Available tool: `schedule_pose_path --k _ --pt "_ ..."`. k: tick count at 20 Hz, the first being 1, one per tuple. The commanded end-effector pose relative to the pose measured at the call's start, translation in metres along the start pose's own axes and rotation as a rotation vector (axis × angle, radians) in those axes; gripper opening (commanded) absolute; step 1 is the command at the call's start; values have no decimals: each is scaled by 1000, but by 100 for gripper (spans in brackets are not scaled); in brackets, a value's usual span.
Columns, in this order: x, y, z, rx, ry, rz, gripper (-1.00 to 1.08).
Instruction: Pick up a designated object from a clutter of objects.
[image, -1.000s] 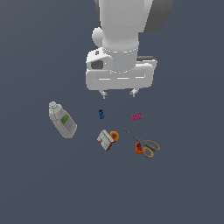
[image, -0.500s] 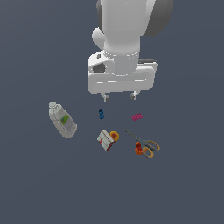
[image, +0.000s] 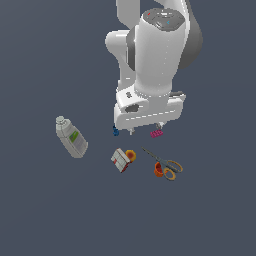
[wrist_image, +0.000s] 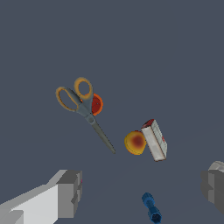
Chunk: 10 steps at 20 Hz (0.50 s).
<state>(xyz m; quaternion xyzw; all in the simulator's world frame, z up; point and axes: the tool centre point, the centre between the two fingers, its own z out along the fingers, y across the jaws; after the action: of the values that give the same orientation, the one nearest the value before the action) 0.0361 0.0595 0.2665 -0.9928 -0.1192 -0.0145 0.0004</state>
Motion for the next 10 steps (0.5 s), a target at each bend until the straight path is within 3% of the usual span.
schedule_pose_path --k 1,10 --pt "8 -12 24 -3 -7 -65 100" --pt "27 -58 109 0 -23 -288 100"
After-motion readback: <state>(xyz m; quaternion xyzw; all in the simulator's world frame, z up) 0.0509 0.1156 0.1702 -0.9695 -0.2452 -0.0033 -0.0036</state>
